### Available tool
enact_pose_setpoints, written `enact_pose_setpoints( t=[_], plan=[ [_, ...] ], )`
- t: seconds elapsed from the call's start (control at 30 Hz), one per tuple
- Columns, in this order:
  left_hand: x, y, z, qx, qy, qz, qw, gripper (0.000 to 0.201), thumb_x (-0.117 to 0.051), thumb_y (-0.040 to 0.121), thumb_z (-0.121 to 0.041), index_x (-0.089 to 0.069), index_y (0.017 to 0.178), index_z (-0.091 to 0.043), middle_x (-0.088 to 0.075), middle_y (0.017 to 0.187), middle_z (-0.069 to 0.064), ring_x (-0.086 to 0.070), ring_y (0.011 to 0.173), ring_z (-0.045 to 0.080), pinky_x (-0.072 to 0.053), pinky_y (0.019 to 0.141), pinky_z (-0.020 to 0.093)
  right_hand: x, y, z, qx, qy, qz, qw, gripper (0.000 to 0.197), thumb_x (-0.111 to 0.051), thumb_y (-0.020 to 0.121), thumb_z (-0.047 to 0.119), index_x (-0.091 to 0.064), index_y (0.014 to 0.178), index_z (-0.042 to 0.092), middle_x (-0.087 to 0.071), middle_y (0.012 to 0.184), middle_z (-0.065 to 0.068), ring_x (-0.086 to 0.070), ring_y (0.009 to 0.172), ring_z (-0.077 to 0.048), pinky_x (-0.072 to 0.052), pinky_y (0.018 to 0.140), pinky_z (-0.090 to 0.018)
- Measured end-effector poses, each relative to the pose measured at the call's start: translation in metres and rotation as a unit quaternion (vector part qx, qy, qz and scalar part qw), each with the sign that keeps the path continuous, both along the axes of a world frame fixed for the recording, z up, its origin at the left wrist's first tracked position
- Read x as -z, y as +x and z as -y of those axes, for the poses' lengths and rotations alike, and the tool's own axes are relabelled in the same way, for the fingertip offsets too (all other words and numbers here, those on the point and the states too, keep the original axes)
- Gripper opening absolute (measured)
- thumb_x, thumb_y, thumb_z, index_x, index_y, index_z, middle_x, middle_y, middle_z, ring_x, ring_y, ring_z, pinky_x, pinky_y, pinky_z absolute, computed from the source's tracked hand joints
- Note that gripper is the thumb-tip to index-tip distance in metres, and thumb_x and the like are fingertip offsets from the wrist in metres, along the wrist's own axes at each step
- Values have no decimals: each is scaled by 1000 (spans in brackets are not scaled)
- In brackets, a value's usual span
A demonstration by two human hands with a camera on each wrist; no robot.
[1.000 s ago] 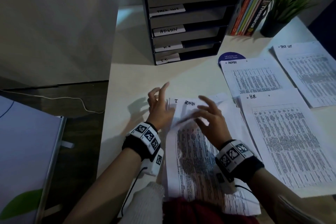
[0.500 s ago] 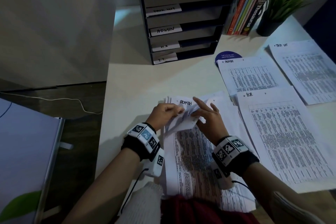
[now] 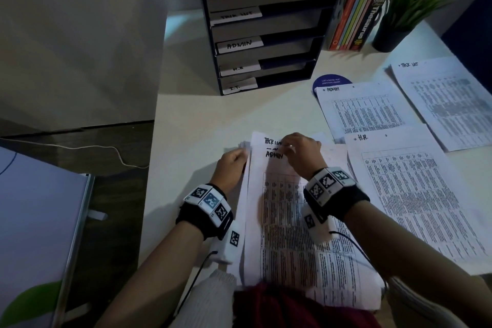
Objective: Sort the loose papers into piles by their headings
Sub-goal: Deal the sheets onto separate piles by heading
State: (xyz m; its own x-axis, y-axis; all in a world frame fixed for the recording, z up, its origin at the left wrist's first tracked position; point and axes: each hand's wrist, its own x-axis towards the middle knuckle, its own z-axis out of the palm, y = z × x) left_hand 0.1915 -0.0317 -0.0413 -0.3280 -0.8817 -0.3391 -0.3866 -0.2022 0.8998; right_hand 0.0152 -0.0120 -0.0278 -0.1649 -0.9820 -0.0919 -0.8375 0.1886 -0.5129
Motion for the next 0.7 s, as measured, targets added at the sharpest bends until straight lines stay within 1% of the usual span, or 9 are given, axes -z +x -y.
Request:
enact_pose_setpoints(
  t=[0.07,0.1,0.17,0.2,0.23,0.33,0.5,0.57,0.7],
  plan=[
    [1,-3,0,20,44,-9,999,54,-30,94,-52,-60,117,-13,-57,128,6,-51,119,17,-38,101,29,2,0,6,-6,13,26,1000,16,-54,90,8,-69,89,2,-63,107,-10,-58,98,-31,-37,84,-34],
    [0,-4,0,30,47,2,998,51,-30,93,-54,-61,114,-18,-61,114,5,-56,106,15,-42,93,26,2,1,7,-4,8,41,999,16,-55,89,6,-69,86,-1,-64,104,-13,-59,97,-33,-42,86,-38],
    [-2,-7,-3,28,45,23,998,39,-38,92,-52,-56,77,-21,-51,73,4,-47,67,12,-34,62,19,-2,2,10,17,-4,54,998,16,-54,87,1,-69,83,-3,-64,101,-16,-58,96,-35,-44,84,-40],
    [-1,-8,-4,25,40,32,998,37,-41,92,-47,-51,69,-20,-45,65,3,-41,60,13,-30,57,21,-4,2,11,30,-6,53,998,17,-53,87,0,-69,84,-1,-63,103,-15,-57,98,-34,-43,85,-39],
    [-2,-9,-5,26,45,33,998,33,-44,94,-41,-53,71,-19,-48,67,4,-44,62,14,-34,60,22,-6,2,13,42,-4,47,998,18,-51,87,1,-69,86,2,-63,106,-11,-54,102,-33,-41,85,-37],
    [-2,-10,-9,23,42,30,998,28,-51,93,-25,-60,113,-8,-64,109,9,-60,99,21,-47,91,33,-12,1,11,64,-12,26,998,17,-54,90,11,-67,100,14,-54,123,1,-42,117,-24,-27,85,-35],
    [-7,-11,-11,-27,65,-10,997,31,-52,92,-13,-54,122,-4,-61,121,12,-58,109,22,-43,96,34,-13,3,-11,6,-37,-38,999,52,-69,79,31,-50,127,27,-30,144,-1,-27,129,-25,-23,104,-47],
    [-17,-11,-12,-32,124,-82,988,33,-51,93,-18,-54,123,-5,-61,122,14,-58,110,26,-42,100,40,-11,4,-16,-23,-25,-32,999,63,-70,77,37,-44,134,31,-24,148,-1,-24,132,-24,-21,106,-48],
    [-27,-15,0,-30,208,-140,968,48,-48,87,-50,-61,116,-14,-66,114,15,-62,105,33,-44,98,49,-6,7,-23,-66,-24,-13,997,83,-74,73,35,-29,142,34,-16,154,0,-21,137,-22,-17,109,-46]
  ],
)
